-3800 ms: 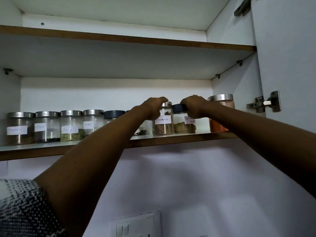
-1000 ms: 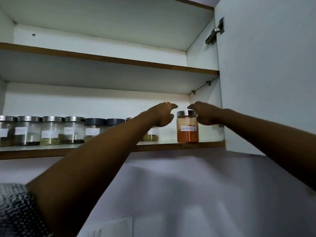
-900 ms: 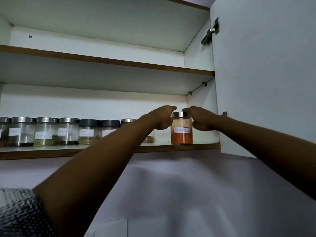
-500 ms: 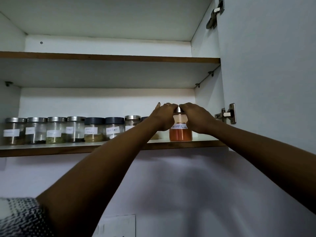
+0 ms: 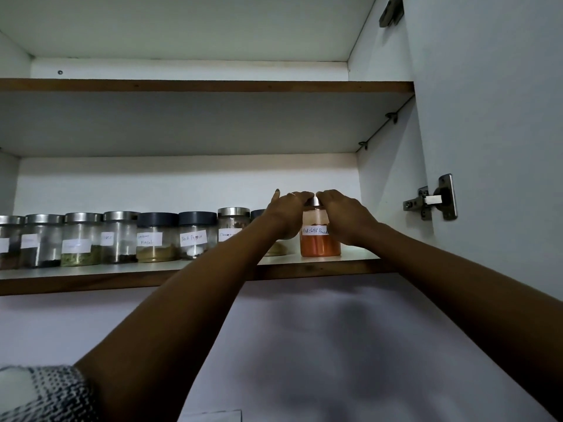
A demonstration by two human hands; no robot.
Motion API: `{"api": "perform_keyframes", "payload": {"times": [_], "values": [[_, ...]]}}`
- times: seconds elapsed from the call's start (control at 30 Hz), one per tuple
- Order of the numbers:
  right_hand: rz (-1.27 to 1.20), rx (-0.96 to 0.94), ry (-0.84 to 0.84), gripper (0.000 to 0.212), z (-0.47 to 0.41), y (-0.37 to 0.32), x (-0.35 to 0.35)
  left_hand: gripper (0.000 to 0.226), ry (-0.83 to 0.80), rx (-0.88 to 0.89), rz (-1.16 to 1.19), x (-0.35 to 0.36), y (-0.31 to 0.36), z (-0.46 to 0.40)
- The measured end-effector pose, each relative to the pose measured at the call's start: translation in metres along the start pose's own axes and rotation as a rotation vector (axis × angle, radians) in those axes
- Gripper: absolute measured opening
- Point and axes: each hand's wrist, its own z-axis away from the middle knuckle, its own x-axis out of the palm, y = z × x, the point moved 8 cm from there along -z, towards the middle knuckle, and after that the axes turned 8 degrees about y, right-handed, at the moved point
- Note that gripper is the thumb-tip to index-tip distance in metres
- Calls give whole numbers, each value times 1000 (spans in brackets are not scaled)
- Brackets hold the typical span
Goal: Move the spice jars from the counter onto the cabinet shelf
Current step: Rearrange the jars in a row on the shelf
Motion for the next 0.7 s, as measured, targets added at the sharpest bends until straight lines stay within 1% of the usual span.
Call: {"api": "perform_keyframes", "payload": {"times": [0.2, 0.4, 0.53, 0.63, 0.7], "values": [[-54, 30, -20, 47, -19, 12, 35, 60, 10, 16, -10, 23, -23, -19], [-42, 26, -59, 37, -39, 15, 61, 57, -21, -16, -28, 43, -45, -32], [-11, -16, -109, 33, -50, 15, 73, 50, -71, -18, -96, 53, -55, -40], [-7, -28, -156, 25, -53, 15, 77, 50, -115, -18, -157, 58, -60, -44], [-15, -31, -194, 30, -52, 14, 79, 53, -146, -21, -184, 62, -62, -44]]}}
